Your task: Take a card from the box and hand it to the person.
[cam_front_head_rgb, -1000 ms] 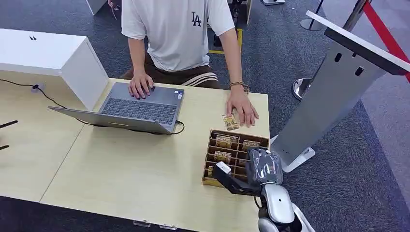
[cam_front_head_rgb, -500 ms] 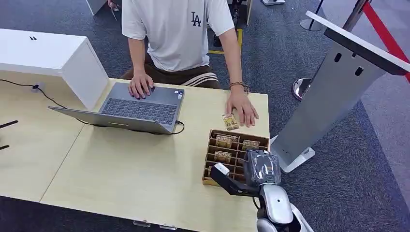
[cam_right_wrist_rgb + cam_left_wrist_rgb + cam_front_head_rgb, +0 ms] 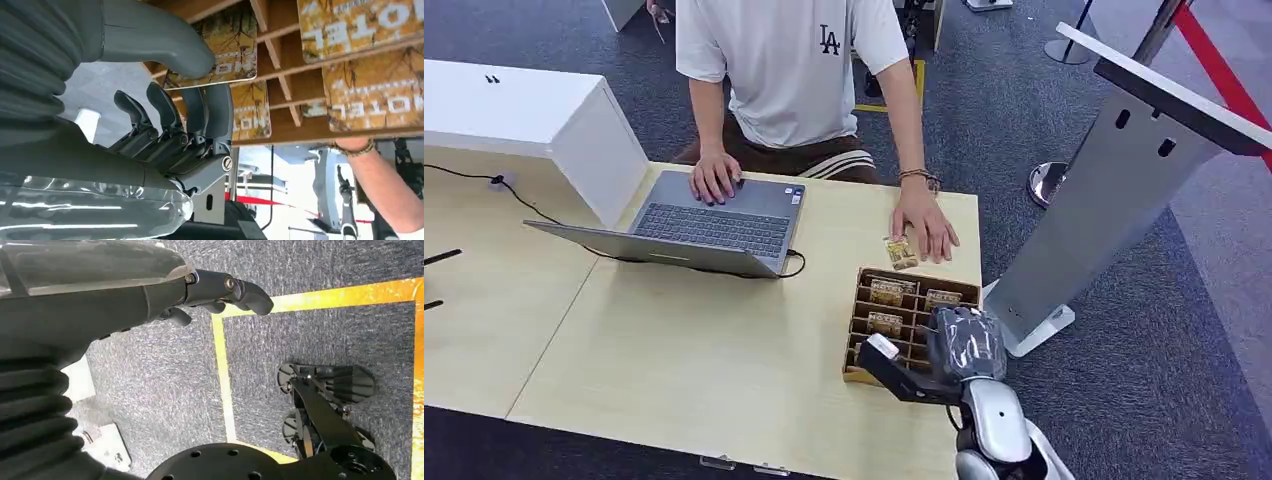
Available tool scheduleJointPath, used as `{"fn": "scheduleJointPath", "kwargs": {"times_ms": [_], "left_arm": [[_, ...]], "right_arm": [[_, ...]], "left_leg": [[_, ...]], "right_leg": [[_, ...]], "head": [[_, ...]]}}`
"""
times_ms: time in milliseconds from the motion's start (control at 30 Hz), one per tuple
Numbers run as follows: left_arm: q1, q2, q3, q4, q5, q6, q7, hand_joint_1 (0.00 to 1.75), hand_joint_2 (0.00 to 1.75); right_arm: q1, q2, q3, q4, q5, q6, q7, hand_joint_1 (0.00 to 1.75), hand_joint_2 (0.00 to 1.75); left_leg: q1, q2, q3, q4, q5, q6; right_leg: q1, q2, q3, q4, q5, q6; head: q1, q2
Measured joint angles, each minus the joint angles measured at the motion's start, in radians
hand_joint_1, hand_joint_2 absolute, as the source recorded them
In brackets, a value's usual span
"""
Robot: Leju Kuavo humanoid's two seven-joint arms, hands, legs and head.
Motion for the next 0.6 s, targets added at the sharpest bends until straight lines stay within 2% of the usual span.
{"fn": "scheduleJointPath", "kwargs": {"times_ms": [233,333,500,600], "left_arm": [[0.001,0.0,0.0,0.0,0.011,0.004,0.0,0.0,1.75],[0.001,0.0,0.0,0.0,0.013,0.005,-0.002,0.0,1.75],[0.002,0.001,0.0,0.0,0.021,0.002,-0.011,0.0,1.75],[0.002,0.002,0.0,0.0,0.021,-0.001,-0.011,0.0,1.75]], "right_arm": [[-0.003,-0.045,-0.073,-0.152,0.04,0.005,0.02,1.5,1.75],[-0.007,-0.07,-0.113,-0.233,-0.005,0.015,0.009,1.5,1.75],[-0.013,-0.119,-0.179,-0.367,-0.361,0.012,-0.037,1.5,1.75],[-0.019,-0.14,-0.22,-0.424,-0.58,0.012,-0.093,1.5,1.75]], "left_leg": [[0.0,0.0,0.0,0.0,0.0,0.0],[0.0,0.0,0.0,0.0,0.0,0.0],[0.0,0.0,0.0,0.0,0.0,0.0],[0.0,0.001,0.0,0.0,0.0,0.0]], "right_leg": [[0.0,0.0,0.0,0.0,0.0,0.0],[0.0,0.0,0.0,0.0,0.0,0.0],[0.0,0.0,0.0,0.0,0.0,0.0],[0.0,0.0,0.0,0.0,0.0,0.0]], "head": [[0.001,0.0],[0.001,0.0],[-0.001,0.0],[0.0,0.0]]}}
